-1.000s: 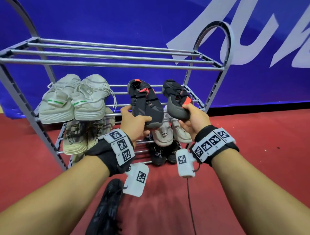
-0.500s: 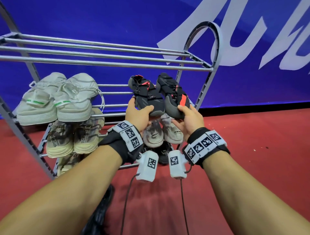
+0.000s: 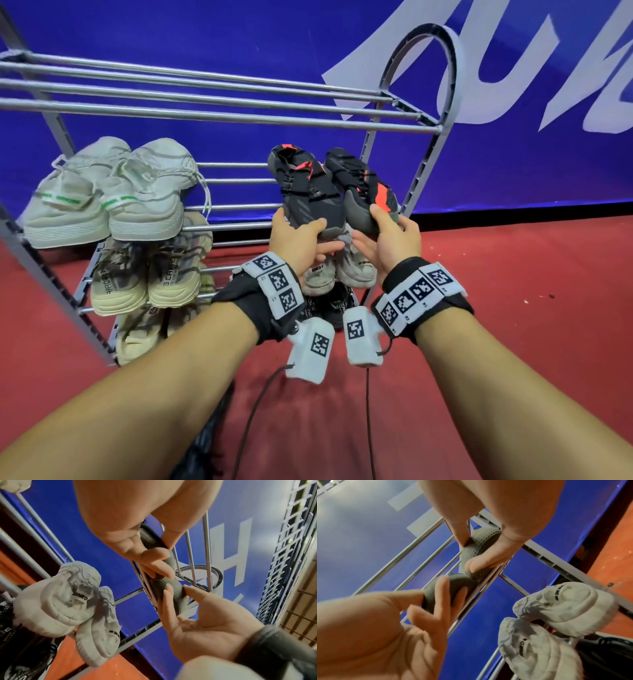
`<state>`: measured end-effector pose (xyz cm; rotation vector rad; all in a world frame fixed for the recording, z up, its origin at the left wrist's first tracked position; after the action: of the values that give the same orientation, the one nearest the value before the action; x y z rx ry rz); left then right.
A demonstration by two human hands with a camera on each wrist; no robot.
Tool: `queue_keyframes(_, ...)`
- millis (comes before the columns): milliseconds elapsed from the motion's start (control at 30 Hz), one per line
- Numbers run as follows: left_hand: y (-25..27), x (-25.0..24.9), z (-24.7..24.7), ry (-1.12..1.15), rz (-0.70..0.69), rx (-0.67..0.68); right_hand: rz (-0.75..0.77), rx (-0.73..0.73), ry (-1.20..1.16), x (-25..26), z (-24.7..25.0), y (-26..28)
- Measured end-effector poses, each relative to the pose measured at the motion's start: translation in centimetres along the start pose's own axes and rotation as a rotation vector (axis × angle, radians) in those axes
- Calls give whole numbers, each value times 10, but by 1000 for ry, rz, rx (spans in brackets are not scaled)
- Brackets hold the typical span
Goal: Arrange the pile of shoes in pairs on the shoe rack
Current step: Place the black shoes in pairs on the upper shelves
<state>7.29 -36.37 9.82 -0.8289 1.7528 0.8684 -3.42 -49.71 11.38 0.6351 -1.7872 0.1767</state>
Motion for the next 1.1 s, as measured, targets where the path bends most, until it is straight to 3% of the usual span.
queue_keyframes(167, -7, -6, -7, -52, -62, 22, 42, -6, -61, 8, 5, -5)
queue_keyframes(400, -11, -3, -7, -61, -45, -16, 86, -4, -36, 7, 3, -8)
queue_keyframes(833, -9, -3, -3, -86, -73, 13, 55, 18, 57, 4, 2, -7)
queue_keyframes(967, -3, -4, -1, -52, -83, 47, -17, -43, 85, -4, 3, -5)
queue_keyframes(1100, 10, -7, 12, -134, -110, -5, -51, -142, 142, -16, 8, 6)
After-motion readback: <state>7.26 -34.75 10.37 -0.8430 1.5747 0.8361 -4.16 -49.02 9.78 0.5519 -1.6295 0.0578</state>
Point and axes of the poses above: each hand's wrist, its own y-axis away from the middle knuckle, its own z-axis out of the back of the hand, x = y × z, the point moved 7 cm from there along -y, towards the middle knuckle
